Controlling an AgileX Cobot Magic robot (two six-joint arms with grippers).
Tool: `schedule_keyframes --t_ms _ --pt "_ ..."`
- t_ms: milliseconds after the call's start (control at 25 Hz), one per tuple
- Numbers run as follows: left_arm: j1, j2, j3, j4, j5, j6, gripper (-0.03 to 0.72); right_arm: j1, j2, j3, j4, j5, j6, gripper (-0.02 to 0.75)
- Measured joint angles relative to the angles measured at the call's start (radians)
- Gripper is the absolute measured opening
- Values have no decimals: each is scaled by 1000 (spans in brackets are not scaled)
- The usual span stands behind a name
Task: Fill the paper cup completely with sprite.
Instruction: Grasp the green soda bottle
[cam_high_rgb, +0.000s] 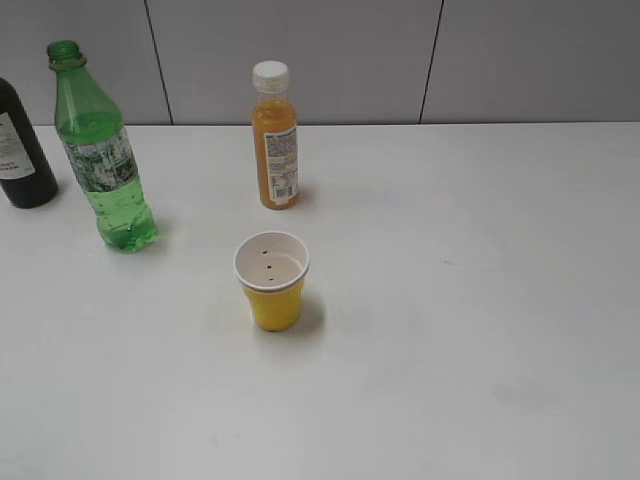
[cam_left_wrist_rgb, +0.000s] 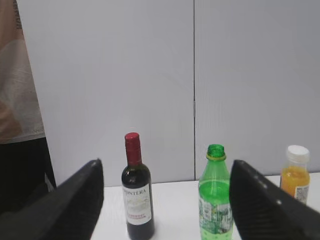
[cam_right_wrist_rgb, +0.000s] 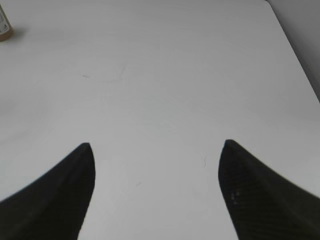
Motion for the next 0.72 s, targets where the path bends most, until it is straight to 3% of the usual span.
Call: schedule_keyframes --t_ms 720 --pt "0 450 188 -60 -616 -1 589 0 0 0 0 0 0 594"
